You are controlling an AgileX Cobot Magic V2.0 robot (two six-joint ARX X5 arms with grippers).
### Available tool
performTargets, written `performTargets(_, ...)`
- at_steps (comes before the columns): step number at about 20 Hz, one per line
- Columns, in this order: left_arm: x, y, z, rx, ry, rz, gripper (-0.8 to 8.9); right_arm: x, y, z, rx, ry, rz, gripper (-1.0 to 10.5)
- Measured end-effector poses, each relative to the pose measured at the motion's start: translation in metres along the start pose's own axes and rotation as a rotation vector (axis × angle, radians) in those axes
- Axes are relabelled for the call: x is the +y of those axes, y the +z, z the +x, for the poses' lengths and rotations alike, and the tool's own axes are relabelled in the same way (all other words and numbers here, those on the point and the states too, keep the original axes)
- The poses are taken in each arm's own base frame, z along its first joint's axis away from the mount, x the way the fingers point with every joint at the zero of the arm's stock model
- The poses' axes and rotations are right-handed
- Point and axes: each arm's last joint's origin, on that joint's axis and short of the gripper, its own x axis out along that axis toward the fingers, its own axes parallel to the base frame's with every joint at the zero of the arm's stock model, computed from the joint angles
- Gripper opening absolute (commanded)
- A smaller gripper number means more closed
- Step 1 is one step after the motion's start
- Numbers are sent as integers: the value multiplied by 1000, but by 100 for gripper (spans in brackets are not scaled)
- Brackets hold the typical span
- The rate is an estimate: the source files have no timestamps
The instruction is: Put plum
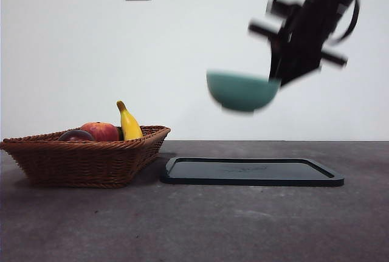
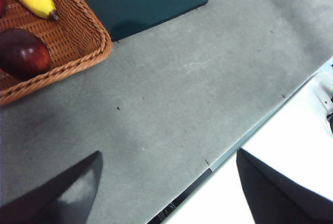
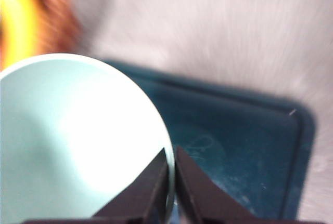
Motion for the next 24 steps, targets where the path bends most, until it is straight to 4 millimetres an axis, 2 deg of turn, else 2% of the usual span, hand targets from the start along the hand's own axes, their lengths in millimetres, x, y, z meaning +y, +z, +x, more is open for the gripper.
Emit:
performTargets(2, 0, 0, 0, 0, 0, 0, 406, 10, -2, -31, -11, 7, -32, 7)
performTargets(7, 0, 0, 0, 0, 0, -1, 406, 37, -23, -95, -20, 49, -125, 7)
performTargets(10, 0, 0, 0, 0, 0, 0, 406, 46, -44, -116, -47, 86, -167, 8)
performTargets(12, 0, 0, 0, 0, 0, -1, 406, 47, -62, -113, -21, 100, -183, 8)
performTargets(19, 0, 0, 0, 0, 0, 0, 406, 43, -119, -60, 89, 132, -223, 7)
performTargets(24, 0, 0, 0, 0, 0, 0, 406, 36, -142, -36, 127, 113, -208, 7)
